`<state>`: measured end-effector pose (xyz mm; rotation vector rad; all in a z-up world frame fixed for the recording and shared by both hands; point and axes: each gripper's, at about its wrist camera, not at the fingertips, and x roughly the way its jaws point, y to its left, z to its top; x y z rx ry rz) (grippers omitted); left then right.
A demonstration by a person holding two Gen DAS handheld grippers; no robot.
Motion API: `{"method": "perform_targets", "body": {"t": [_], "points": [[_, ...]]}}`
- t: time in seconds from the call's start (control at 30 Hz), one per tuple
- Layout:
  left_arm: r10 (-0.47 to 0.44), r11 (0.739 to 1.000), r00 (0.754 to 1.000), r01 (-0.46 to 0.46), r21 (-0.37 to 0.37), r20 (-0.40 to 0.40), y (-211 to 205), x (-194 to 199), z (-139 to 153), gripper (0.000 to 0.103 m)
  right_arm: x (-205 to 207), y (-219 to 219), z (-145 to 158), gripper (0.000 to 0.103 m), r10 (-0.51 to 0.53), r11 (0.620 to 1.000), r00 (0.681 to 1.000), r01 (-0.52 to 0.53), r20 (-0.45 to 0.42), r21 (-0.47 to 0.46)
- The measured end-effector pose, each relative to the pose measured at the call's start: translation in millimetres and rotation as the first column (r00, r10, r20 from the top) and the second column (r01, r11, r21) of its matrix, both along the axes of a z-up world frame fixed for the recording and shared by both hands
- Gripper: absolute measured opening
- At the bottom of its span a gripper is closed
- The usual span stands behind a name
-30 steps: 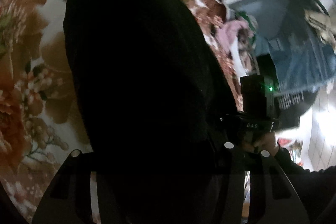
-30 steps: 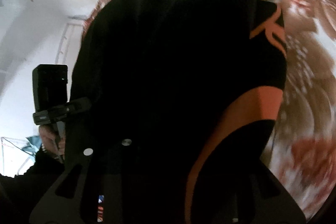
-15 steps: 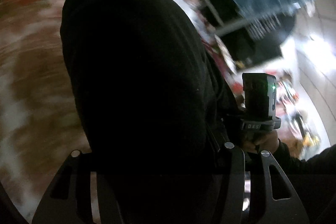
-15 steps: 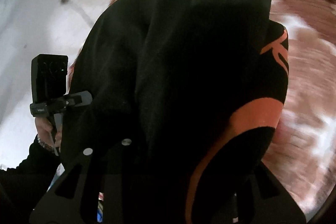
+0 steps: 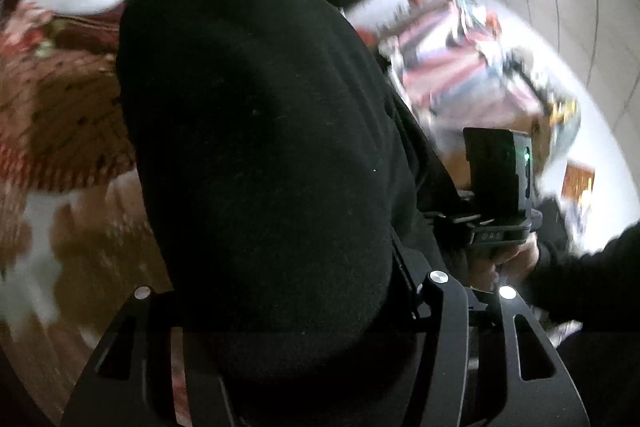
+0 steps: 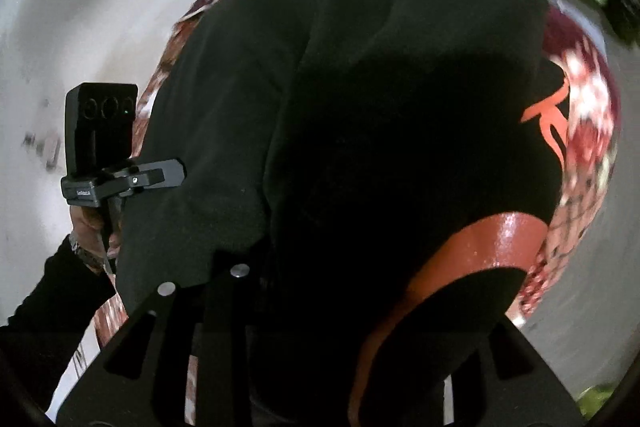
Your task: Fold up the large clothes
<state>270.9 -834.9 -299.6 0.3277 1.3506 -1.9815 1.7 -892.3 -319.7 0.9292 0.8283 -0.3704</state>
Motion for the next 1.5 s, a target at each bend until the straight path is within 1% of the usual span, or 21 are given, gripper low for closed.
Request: {"method": "perform_targets", "body": {"t": [0.1, 0.17, 0.2, 0.23, 0.33, 0.4, 0.43, 0.47, 0.5, 0.6, 0.77, 0.9, 0.97, 1.03, 1.1, 1.13, 1.23, 1.27, 1.33, 1.43, 1.5], "points": [[-0.077, 0.991, 0.997, 0.073, 0.113, 0.030, -36.0, 14.4, -59.4, 0.058, -3.1, 1.3, -72.0, 0.032, -0.054, 0.993, 0.998, 0.051, 0.026, 0.108], [-0.051, 0.963, 0.996, 0.030, 0.267, 0.070, -47.5, 28.2, -122.0, 0.071, -4.9, 8.6, -127.6, 0.034, -0.049, 0.989, 0.999, 0.046, 0.018, 0.143], [-0.019, 0.962, 1.000, 0.013, 0.272, 0.020, -42.4, 36.9, -136.8, 0.073, -13.8, 10.8, -140.5, 0.036, -0.061, 0.991, 0.996, 0.053, 0.063, 0.126], [0.000, 0.968, 1.000, 0.005, 0.249, -0.019, -39.1, 40.1, -137.0, 0.073, -19.8, 10.1, -141.9, 0.038, -0.072, 0.990, 0.993, 0.061, 0.089, 0.124], [0.000, 0.973, 0.999, -0.009, 0.230, 0.041, -34.7, 30.8, -126.7, 0.077, -25.2, 5.6, -136.2, 0.045, -0.009, 0.997, 0.997, 0.004, 0.070, 0.071], [-0.004, 0.974, 0.997, -0.013, 0.226, 0.078, -27.5, 28.0, -119.6, 0.083, -26.5, -12.3, -136.3, 0.064, 0.025, 0.999, 0.999, -0.026, 0.027, 0.036], [0.001, 0.975, 0.993, -0.026, 0.222, 0.115, -26.1, 27.6, -113.6, 0.087, -36.4, -30.1, -138.6, 0.068, 0.039, 0.999, 0.999, -0.039, 0.006, 0.035], [0.002, 0.977, 0.988, -0.034, 0.208, 0.152, -20.8, 26.1, -105.1, 0.087, -40.2, -46.3, -133.7, 0.079, 0.048, 0.998, 0.999, -0.047, -0.018, 0.030], [0.018, 0.982, 0.979, -0.056, 0.182, 0.204, -13.5, 26.3, -93.9, 0.089, -39.6, -41.1, -129.3, 0.084, 0.049, 0.999, 0.997, -0.049, -0.054, 0.008], [0.112, 0.985, 0.945, -0.147, 0.093, 0.308, 6.6, 31.3, -57.7, 0.090, -46.7, -30.3, -114.1, 0.085, 0.078, 0.992, 0.987, -0.091, -0.142, -0.090], [0.256, 0.966, 0.902, -0.232, -0.110, 0.347, 50.3, 22.4, 8.0, 0.090, -73.3, -28.9, -85.7, 0.085, 0.029, 0.980, 0.968, -0.076, -0.250, -0.181], [0.249, 0.969, 0.856, -0.217, -0.122, 0.454, 74.8, 11.6, -7.1, 0.090, -51.5, -3.2, -43.2, 0.086, -0.034, 0.949, 0.956, -0.060, -0.291, -0.308], [0.231, 0.972, 0.859, -0.223, -0.071, 0.457, 79.4, 6.8, -30.7, 0.090, -26.6, 12.0, -30.7, 0.086, -0.055, 0.942, 0.964, -0.037, -0.259, -0.334], [0.218, 0.969, 0.834, -0.247, -0.011, 0.508, 78.7, -6.5, -55.7, 0.090, -9.1, 25.0, -27.0, 0.086, -0.060, 0.937, 0.971, -0.026, -0.233, -0.349], [0.224, 0.960, 0.842, -0.277, 0.037, 0.491, 80.8, -12.8, -73.1, 0.090, 11.1, 33.6, -43.2, 0.086, -0.052, 0.934, 0.968, -0.041, -0.247, -0.355], [0.241, 0.953, 0.848, -0.300, 0.052, 0.473, 81.8, -11.1, -77.7, 0.095, 21.0, 35.4, -58.0, 0.086, -0.059, 0.930, 0.956, -0.052, -0.287, -0.363], [0.276, 0.939, 0.827, -0.341, 0.046, 0.490, 87.3, -7.2, -87.7, 0.099, 18.0, 31.5, -100.2, 0.086, -0.096, 0.919, 0.917, -0.067, -0.386, -0.388], [0.274, 0.940, 0.825, -0.338, 0.042, 0.495, 89.3, -8.7, -92.1, 0.099, 12.0, 31.2, -108.4, 0.088, -0.086, 0.917, 0.922, -0.075, -0.377, -0.393], [0.262, 0.947, 0.815, -0.321, 0.027, 0.518, 92.5, -16.5, -98.0, 0.099, -0.6, 32.6, -117.5, 0.088, -0.049, 0.896, 0.920, -0.131, -0.388, -0.424], [0.257, 0.952, 0.776, -0.306, -0.012, 0.576, 94.6, -31.5, -98.4, 0.099, -4.9, 37.6, -117.7, 0.090, -0.002, 0.845, 0.898, -0.233, -0.440, -0.481], [0.276, 0.940, 0.779, -0.341, 0.011, 0.562, 94.4, -29.4, -88.9, 0.099, -9.0, 31.6, -115.2, 0.090, 0.001, 0.864, 0.900, -0.220, -0.435, -0.452]]}}
